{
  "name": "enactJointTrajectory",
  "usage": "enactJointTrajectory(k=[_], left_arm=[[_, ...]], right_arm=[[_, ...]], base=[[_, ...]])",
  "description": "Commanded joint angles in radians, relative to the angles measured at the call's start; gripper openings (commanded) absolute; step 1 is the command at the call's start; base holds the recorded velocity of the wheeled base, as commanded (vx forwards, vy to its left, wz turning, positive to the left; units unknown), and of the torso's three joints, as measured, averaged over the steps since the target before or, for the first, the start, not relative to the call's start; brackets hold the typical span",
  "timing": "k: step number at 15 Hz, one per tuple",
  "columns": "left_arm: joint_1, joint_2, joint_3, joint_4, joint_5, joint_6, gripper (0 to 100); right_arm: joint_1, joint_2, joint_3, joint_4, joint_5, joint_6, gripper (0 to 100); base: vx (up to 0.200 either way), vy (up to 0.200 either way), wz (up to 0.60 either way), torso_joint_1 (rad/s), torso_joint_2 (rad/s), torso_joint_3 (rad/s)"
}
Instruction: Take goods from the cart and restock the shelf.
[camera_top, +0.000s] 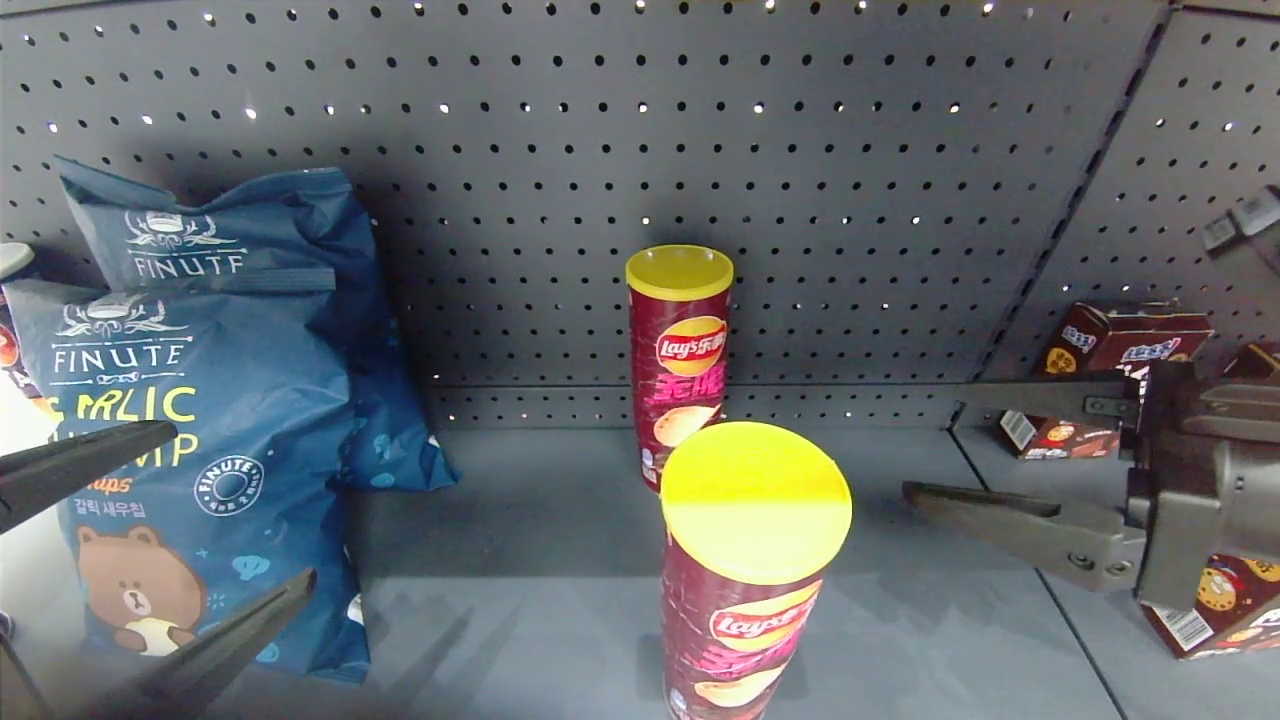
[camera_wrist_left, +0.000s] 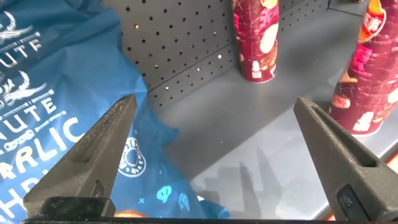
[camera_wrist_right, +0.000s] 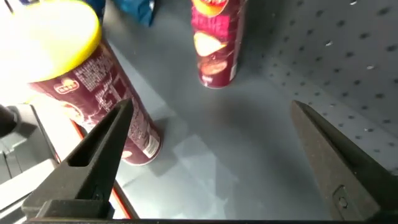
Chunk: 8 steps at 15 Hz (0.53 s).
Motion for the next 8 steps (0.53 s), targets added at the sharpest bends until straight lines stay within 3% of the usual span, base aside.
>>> enactJointTrajectory(k=[1, 8], left_arm=[[0.000, -0.001, 0.000, 0.000, 0.000, 0.000, 100], [0.000, -0.001, 0.000, 0.000, 0.000, -0.001, 100]], right_arm=[[0.003, 0.022, 0.014, 0.000, 0.001, -0.001, 100], [0.055, 0.061, 0.077, 0.000, 0.004, -0.004, 100]], base=[[0.000, 0.000, 0.00, 0.000, 0.00, 0.000], [0.000, 0.000, 0.00, 0.000, 0.00, 0.000]])
